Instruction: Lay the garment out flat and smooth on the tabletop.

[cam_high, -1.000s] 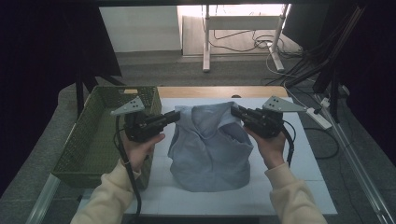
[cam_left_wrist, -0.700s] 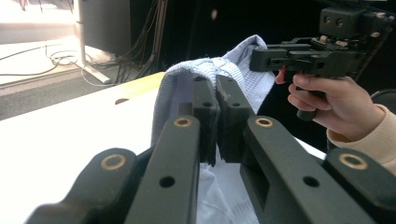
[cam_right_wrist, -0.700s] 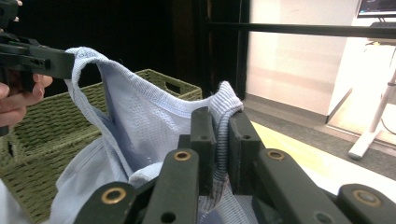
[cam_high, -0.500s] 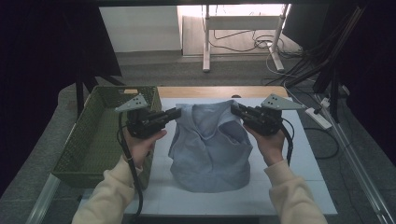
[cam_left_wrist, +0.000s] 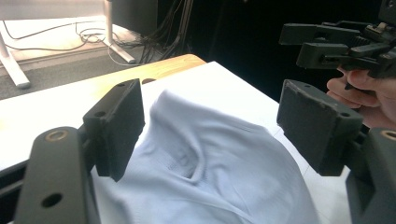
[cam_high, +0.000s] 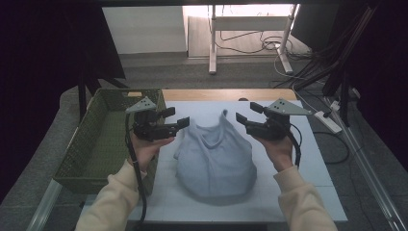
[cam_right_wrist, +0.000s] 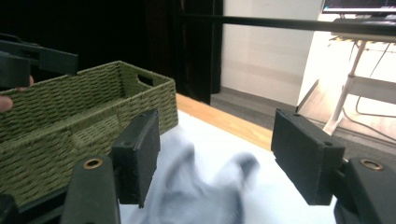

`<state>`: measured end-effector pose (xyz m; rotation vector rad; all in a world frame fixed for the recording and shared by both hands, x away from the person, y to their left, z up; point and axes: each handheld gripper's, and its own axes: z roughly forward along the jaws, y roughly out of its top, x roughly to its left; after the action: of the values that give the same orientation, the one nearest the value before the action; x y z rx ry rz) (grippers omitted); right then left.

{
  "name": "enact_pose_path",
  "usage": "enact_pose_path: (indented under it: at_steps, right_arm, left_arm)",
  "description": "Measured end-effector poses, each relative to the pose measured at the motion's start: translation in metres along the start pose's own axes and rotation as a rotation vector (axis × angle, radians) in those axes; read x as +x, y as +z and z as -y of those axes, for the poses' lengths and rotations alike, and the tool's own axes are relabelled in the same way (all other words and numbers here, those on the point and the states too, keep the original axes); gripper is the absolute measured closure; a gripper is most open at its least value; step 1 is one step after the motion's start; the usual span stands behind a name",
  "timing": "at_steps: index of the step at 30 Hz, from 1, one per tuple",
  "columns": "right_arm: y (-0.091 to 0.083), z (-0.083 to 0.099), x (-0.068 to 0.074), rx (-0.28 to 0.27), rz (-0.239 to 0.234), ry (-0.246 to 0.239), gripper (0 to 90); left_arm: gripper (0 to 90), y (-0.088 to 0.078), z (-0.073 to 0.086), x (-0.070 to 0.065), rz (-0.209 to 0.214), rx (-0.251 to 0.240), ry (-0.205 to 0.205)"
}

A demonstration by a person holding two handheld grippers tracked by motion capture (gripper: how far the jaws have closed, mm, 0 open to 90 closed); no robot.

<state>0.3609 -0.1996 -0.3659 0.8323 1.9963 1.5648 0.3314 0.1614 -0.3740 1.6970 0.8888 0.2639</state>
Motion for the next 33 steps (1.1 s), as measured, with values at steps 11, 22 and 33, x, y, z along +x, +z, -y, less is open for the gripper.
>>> enact_pose_path:
  at_steps: [11,22,33]
  right_arm:
    - [0.0,0.023,0.008,0.063,-0.045,0.002,35.6]
    - [-0.003,0.036,0.015,0.103,-0.088,-0.016,35.6]
    - [-0.012,0.049,0.018,0.146,-0.102,-0.016,35.6]
  left_arm:
    - [28.8,-0.011,0.013,-0.006,0.028,0.015,0.02]
    - [29.8,-0.02,0.028,-0.01,0.036,0.032,0.028]
    - [30.3,-0.026,0.039,-0.016,0.023,0.043,0.044]
